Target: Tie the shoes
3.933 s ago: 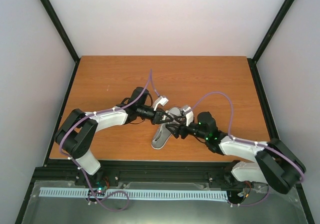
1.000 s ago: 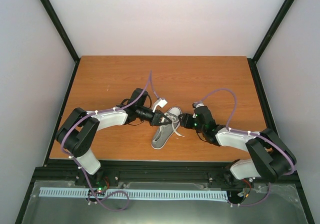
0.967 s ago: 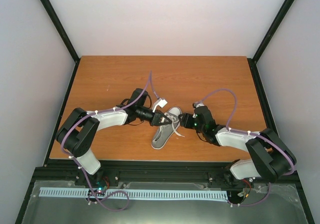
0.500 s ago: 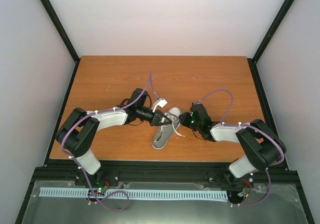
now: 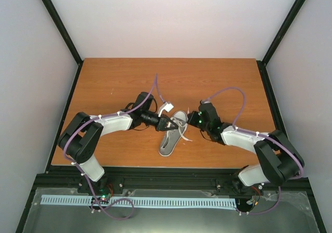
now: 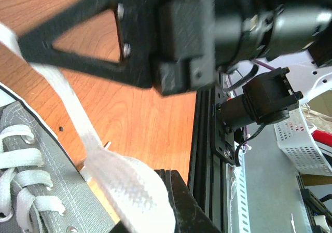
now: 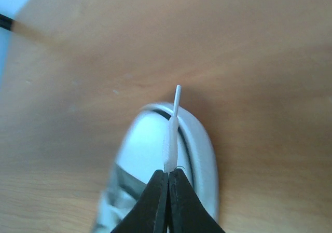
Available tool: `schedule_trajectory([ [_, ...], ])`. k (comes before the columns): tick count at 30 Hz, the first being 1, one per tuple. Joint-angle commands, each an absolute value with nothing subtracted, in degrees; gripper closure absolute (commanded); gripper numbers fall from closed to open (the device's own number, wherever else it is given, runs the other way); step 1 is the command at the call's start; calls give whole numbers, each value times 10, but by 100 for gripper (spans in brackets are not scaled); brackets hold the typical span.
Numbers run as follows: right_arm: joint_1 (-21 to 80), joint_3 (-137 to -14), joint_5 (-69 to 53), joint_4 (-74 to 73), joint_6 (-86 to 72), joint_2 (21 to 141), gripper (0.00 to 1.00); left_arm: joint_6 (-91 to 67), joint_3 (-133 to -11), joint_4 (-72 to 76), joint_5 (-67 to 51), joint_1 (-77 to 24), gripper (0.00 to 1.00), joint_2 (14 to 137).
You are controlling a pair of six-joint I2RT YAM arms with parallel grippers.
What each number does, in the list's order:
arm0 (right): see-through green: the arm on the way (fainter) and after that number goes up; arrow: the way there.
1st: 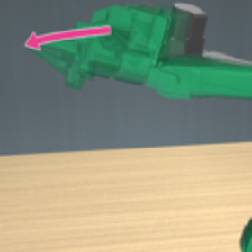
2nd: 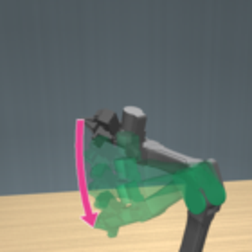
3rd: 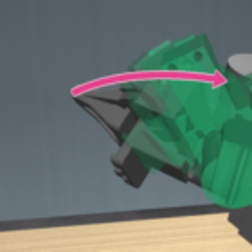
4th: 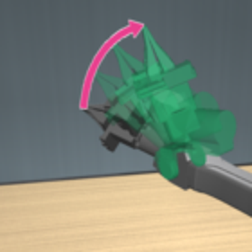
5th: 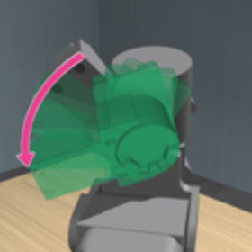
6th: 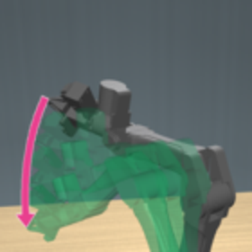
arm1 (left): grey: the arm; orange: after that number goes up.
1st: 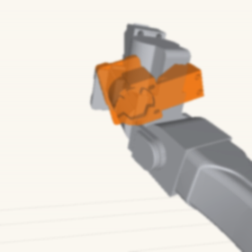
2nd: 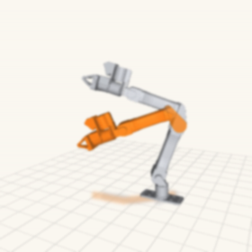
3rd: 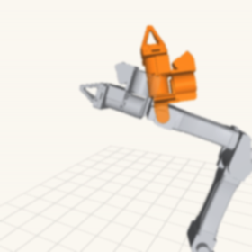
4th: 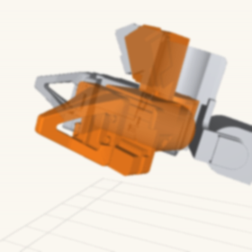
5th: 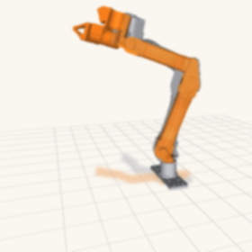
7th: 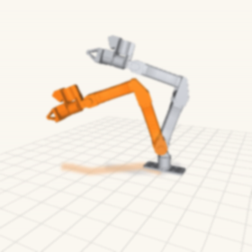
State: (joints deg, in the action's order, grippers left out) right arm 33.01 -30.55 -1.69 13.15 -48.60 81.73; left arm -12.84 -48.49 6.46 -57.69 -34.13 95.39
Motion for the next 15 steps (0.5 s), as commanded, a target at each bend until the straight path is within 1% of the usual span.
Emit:
schedule_trajectory([
  [1,326,-384,-22,100,-423,802,97,-111,-491,69,-591,-339,96,944],
  [4,325,-432,-71,106,-400,844,97,-111,-490,69,-591,-339,96,942],
  [11,325,-525,-185,118,-383,996,97,-109,-489,67,-590,-339,96,938],
  [12,324,-529,-188,117,-379,1005,94,-108,-489,67,-589,-339,96,937],
  [13,321,-529,-186,116,-377,1008,85,-109,-488,67,-588,-339,96,935],
  [14,316,-525,-183,115,-374,1005,70,-109,-488,69,-587,-339,96,934],
  [15,308,-519,-180,114,-371,994,62,-110,-486,71,-584,-339,97,932],
])
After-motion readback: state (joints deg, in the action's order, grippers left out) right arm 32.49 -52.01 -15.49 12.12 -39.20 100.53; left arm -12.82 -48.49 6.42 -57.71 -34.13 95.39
